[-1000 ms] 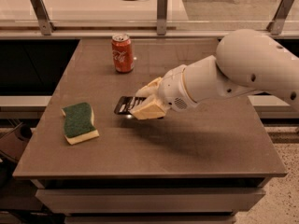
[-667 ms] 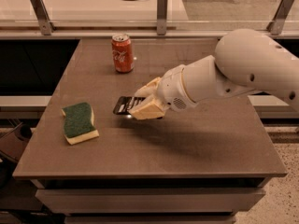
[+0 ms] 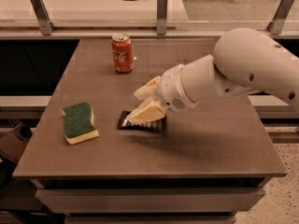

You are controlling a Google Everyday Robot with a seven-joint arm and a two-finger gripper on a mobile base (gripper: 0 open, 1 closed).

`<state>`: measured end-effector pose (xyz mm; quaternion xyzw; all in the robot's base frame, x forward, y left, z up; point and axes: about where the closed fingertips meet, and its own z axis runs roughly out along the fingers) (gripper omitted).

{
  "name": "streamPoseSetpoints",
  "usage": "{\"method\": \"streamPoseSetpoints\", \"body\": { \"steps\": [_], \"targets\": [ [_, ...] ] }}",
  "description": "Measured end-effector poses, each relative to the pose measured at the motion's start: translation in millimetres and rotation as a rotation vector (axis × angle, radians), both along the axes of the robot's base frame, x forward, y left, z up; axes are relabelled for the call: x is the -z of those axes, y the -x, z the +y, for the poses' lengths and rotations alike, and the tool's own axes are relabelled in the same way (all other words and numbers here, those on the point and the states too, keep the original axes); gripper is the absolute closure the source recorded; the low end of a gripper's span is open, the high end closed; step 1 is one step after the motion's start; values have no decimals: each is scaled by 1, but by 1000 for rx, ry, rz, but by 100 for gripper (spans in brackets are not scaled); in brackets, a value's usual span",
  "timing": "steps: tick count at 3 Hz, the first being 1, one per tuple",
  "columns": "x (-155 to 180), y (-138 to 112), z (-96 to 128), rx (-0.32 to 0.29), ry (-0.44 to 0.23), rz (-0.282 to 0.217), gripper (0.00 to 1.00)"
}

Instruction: Move rxbar chocolate near sponge

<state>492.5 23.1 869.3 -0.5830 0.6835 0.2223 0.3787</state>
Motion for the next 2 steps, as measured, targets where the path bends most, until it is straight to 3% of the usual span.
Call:
{"method": "streamPoseSetpoints", "body": {
  "steps": [1, 2],
  "targets": [
    [-1, 1, 2, -3, 1, -2, 0],
    [-1, 1, 2, -3, 1, -2, 0]
  ]
}}
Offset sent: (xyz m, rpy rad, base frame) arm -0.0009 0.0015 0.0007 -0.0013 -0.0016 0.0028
